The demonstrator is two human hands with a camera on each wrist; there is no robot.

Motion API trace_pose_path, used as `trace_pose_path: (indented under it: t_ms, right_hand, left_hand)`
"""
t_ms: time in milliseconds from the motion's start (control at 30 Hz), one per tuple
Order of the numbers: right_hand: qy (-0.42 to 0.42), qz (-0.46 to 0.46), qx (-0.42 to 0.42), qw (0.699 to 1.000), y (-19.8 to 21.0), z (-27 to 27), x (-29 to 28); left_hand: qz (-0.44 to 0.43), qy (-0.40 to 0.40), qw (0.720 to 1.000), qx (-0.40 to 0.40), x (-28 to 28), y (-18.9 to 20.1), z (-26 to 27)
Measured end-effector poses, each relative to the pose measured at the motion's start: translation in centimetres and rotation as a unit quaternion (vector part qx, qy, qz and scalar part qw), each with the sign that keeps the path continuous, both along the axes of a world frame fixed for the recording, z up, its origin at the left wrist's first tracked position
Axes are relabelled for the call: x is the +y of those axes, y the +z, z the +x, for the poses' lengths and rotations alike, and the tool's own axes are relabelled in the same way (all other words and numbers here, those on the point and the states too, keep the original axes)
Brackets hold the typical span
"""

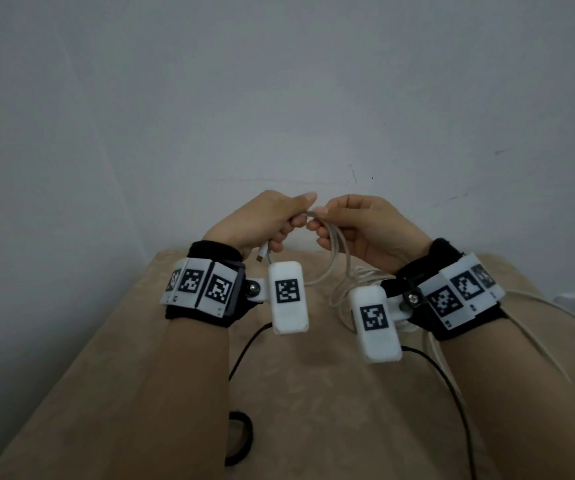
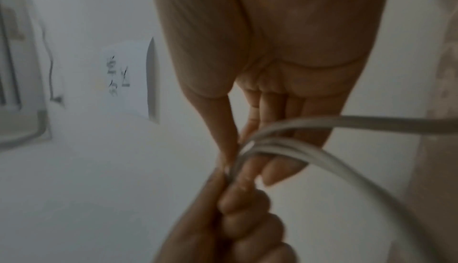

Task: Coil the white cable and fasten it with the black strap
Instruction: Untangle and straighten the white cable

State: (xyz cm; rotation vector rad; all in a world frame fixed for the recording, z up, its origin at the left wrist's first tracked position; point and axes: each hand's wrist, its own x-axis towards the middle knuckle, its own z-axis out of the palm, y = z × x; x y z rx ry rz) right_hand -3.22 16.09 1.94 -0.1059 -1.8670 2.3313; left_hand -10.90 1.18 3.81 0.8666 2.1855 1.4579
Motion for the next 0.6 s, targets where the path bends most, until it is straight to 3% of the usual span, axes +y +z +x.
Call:
trace_pose_path:
  t_ms: [333, 600]
  right_hand:
    - [0.027, 0.211, -0.008, 0.977, -0.6, 0.3, 0.6]
    - [-0.09, 0.345, 0.011, 0.934, 0.5, 1.7, 4.0]
  left_hand:
    - [0.203, 0.075, 0.967, -0.133, -1.6, 0.4, -1.7]
    - [0.316, 0.145, 0.919, -0.185, -3.9, 0.7, -2.8]
